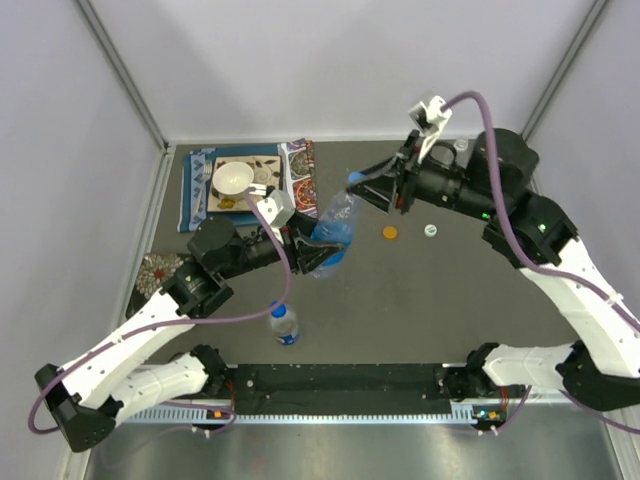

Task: Unscrew the bottle caps

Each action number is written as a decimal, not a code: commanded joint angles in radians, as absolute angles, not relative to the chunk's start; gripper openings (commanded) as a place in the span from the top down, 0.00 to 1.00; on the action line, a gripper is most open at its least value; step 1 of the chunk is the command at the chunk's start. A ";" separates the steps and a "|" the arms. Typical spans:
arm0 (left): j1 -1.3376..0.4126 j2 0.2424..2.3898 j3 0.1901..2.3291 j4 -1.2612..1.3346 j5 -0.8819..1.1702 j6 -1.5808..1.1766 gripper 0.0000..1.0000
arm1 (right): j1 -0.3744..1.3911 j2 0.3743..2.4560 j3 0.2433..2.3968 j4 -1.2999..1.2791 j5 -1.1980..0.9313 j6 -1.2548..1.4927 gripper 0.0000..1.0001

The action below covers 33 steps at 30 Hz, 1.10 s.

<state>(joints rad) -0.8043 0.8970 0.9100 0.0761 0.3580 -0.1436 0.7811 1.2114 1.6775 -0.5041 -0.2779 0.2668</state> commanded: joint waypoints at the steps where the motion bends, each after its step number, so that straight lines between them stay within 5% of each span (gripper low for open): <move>1: -0.758 0.908 0.951 0.179 0.828 -0.311 0.69 | 0.782 1.143 1.649 -0.472 -0.582 0.072 1.00; 15: -0.663 0.966 0.980 0.276 1.066 -0.440 0.68 | 0.752 1.097 1.638 -0.468 -1.153 0.034 1.00; 23: -0.657 0.973 0.965 0.244 1.042 -0.400 0.69 | 0.742 1.034 1.675 -0.404 -0.841 0.052 1.00; 28: -0.658 0.989 0.969 0.249 1.068 -0.408 0.69 | 0.741 1.054 1.730 -0.405 -0.926 0.066 1.00; 31: -0.657 0.982 0.968 0.233 1.039 -0.388 0.69 | 0.741 1.035 1.711 -0.388 -0.740 0.064 1.00; 33: -0.655 0.960 0.963 0.200 0.980 -0.352 0.71 | 0.741 1.022 1.668 -0.382 -0.399 0.063 1.00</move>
<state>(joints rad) -0.6605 0.9920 0.9459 0.2070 1.0523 -0.3946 0.7433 1.0508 1.6894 -0.4393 -0.8131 0.0555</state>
